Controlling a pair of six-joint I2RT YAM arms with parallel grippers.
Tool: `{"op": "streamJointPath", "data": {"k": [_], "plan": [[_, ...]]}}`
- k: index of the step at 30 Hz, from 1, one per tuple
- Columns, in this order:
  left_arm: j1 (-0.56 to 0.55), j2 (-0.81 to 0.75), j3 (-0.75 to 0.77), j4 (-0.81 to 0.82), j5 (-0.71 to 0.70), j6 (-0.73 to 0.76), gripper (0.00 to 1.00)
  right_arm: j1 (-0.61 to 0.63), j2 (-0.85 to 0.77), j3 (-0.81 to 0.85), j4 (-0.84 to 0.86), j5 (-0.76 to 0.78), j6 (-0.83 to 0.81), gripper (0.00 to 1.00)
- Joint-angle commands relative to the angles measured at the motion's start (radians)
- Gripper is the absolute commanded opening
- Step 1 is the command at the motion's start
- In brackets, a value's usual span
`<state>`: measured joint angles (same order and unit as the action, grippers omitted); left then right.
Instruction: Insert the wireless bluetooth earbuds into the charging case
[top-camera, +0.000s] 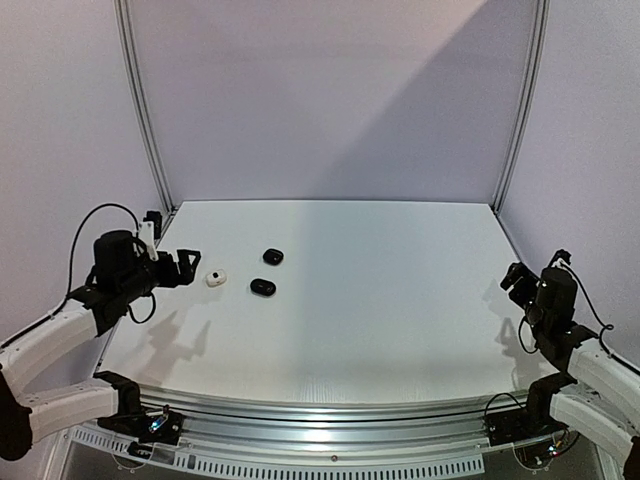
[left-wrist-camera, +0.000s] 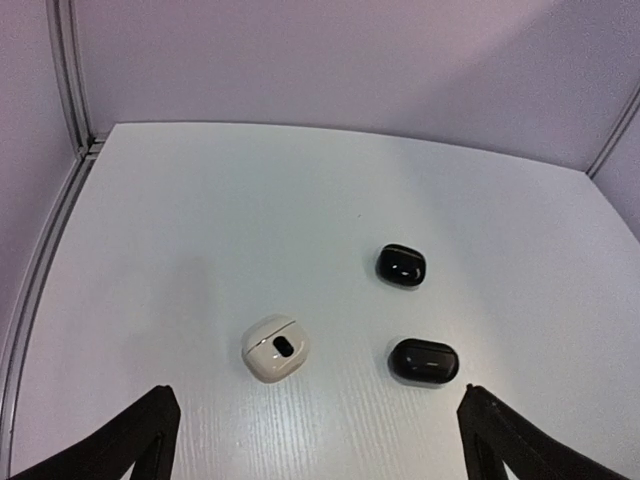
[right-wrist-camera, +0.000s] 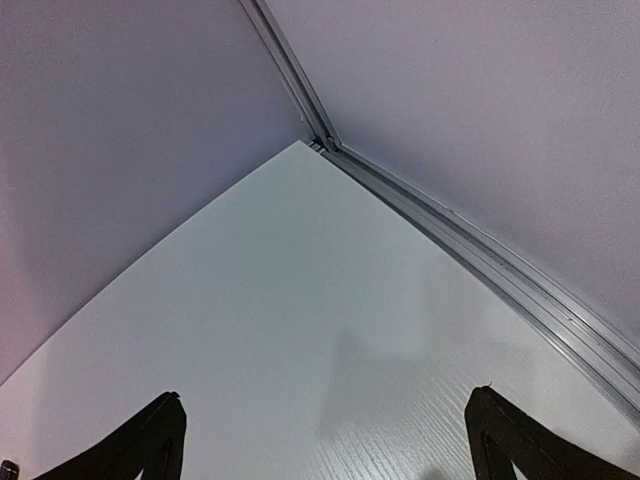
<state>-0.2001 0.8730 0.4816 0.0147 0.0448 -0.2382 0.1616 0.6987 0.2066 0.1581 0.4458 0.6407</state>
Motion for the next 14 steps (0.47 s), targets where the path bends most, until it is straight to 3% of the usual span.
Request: {"op": "streamJointPath", "data": {"k": [1, 6, 10, 14], "plan": [[0.086, -0.016, -0.129, 0.281, -0.024, 0.095, 0.99, 0.002, -0.078, 0.001, 0.024, 0.095, -0.041, 0.99], [0.215, 0.025, -0.167, 0.298, -0.024, 0.046, 0.99, 0.003, -0.104, 0.017, -0.085, 0.158, 0.056, 0.99], [0.237, 0.049, -0.156, 0.281, -0.019, 0.081, 0.99, 0.002, -0.137, -0.020, -0.056, 0.173, 0.069, 0.99], [0.243, 0.056, -0.187, 0.266, -0.034, 0.104, 0.99, 0.002, -0.157, -0.003, -0.129, 0.230, 0.091, 0.99]]}}
